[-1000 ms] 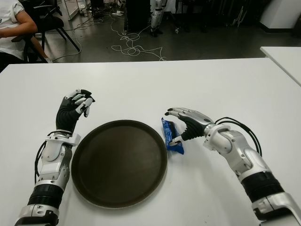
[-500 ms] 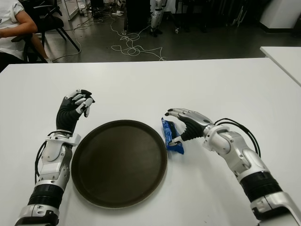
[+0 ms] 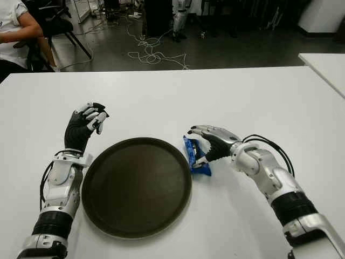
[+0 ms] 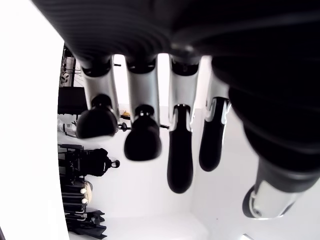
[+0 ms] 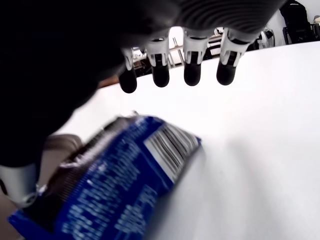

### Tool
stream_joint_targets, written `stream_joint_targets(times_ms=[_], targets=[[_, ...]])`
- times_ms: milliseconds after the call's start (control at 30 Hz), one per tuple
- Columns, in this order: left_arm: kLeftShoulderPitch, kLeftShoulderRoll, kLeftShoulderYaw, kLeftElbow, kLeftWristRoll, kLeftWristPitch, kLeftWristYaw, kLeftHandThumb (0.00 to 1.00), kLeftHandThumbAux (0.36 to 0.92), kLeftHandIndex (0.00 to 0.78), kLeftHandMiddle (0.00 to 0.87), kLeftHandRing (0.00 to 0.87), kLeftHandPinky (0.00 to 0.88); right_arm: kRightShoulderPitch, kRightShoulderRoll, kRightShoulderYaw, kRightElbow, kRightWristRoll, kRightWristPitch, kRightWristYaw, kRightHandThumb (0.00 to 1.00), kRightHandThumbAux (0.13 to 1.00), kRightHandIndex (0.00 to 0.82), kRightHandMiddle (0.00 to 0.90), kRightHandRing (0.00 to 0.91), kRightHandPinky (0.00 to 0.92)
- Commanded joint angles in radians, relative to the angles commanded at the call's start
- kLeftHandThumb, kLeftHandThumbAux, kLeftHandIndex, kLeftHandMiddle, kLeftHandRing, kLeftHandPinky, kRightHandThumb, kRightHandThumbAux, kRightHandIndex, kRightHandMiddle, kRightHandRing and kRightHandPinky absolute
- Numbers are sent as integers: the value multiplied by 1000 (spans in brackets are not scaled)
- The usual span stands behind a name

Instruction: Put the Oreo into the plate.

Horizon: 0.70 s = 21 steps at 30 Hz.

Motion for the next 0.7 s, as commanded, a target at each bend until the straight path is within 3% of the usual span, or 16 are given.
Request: stream_joint_targets(times_ms=[700], targets=[[-3, -4, 3, 2, -12, 8, -3, 859, 655, 427, 551, 778, 814, -13, 14, 22, 46, -1, -32, -44, 0, 597, 0, 1, 26, 59]])
